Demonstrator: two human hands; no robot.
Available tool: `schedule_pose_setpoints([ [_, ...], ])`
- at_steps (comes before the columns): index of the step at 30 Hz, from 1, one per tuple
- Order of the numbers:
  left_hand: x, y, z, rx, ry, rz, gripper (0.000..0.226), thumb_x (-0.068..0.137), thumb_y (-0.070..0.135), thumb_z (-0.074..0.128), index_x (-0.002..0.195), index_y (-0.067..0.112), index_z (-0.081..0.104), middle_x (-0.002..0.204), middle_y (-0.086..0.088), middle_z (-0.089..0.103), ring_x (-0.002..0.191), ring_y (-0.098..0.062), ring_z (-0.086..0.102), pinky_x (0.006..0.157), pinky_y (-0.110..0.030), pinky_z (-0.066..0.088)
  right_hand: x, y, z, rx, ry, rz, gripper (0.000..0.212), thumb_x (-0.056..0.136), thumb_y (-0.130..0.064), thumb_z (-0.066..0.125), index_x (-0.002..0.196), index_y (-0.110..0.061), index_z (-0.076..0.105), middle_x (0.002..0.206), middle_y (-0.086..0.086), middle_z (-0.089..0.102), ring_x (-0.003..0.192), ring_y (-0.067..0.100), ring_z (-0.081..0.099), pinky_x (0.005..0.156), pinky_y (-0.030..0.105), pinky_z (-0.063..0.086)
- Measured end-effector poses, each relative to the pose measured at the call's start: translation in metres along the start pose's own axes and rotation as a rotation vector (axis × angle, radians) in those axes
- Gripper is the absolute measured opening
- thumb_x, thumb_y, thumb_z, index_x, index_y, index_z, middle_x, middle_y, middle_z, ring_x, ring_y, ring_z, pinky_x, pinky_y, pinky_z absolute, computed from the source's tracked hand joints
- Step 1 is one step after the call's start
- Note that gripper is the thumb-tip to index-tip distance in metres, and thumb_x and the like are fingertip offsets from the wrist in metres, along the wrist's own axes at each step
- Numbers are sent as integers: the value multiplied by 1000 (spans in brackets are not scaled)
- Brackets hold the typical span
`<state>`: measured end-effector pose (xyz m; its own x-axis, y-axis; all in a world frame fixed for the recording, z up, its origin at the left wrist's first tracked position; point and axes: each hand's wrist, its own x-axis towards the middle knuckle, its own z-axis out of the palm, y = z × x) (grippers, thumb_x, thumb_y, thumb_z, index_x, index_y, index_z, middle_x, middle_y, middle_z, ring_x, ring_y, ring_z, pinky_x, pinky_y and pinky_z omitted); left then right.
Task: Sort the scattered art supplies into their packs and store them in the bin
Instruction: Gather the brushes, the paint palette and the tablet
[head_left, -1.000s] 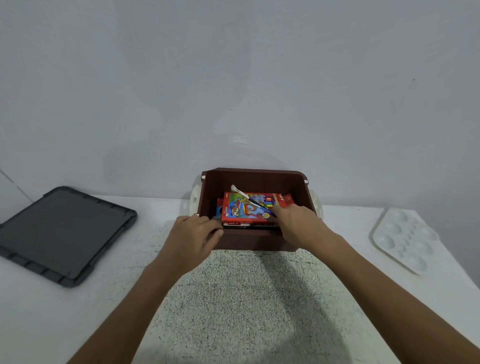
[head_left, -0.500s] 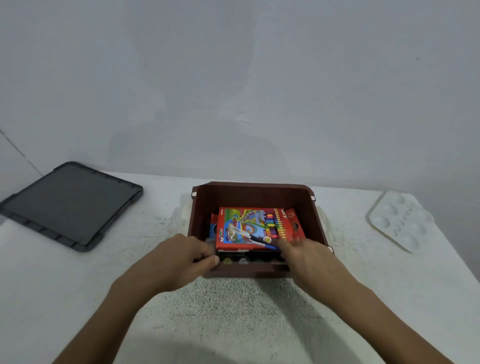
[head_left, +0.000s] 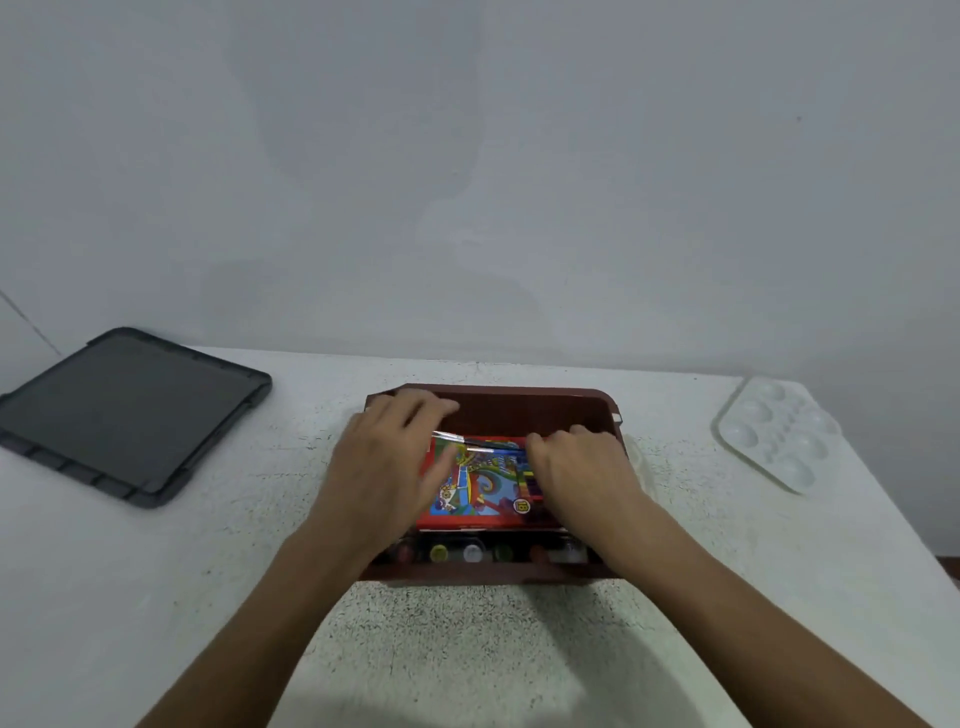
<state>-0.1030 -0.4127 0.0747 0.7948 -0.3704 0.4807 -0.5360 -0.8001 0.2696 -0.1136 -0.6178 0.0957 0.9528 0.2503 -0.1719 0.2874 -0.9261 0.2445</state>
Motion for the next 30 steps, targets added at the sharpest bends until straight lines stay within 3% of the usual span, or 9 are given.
schedule_pose_setpoints([
  [2,13,5,16,52,-147,71,40,92,32,64,130,21,60,122,3,62,109,-20,59,88,-36,47,17,-2,5,-15,-20,-3,50,91,-37,65,129,-11,46,121,10,62,108,28,59,81,34,44],
  [5,32,5,39,230,-438,84,49,101,39,46,147,24,40,143,5,49,127,-17,48,100,-35,39,37,-8,15,-20,-32,-10,43,94,-30,63,129,-9,49,122,11,62,111,29,58,84,37,47],
  [10,42,-2,60,323,-638,119,38,103,37,42,132,16,54,130,-3,60,112,-23,58,91,-38,48,52,-11,35,-6,3,-31,26,98,-17,54,122,-8,56,118,12,64,108,30,57,75,35,45],
  [12,37,-6,69,354,-645,142,37,104,35,39,128,12,54,126,-6,61,109,-25,60,88,-38,48,53,-9,41,28,18,-32,28,96,-16,56,122,-7,55,118,13,63,108,30,56,76,35,47],
  [18,26,-12,85,386,-608,152,48,102,34,44,144,9,40,138,-9,52,118,-27,54,96,-40,42,47,2,63,145,117,-40,41,94,-30,61,129,-11,53,124,11,59,114,28,53,86,37,50],
  [22,27,-13,86,381,-592,145,53,103,34,41,148,8,33,144,-10,47,125,-27,50,102,-41,39,39,3,75,181,129,-77,51,91,-25,61,137,-6,49,133,16,56,119,33,54,97,42,48],
  [26,30,-11,85,385,-588,163,48,103,32,39,145,9,39,144,-10,46,126,-27,48,105,-41,38,33,1,80,201,136,-86,65,88,-26,66,142,1,43,143,23,49,127,37,51,102,44,46],
  [30,32,-10,86,379,-552,152,48,104,31,37,146,10,38,144,-8,46,125,-27,48,104,-41,37,34,-1,75,226,125,-103,54,92,-30,60,137,-4,46,141,18,45,124,33,46,102,43,45],
])
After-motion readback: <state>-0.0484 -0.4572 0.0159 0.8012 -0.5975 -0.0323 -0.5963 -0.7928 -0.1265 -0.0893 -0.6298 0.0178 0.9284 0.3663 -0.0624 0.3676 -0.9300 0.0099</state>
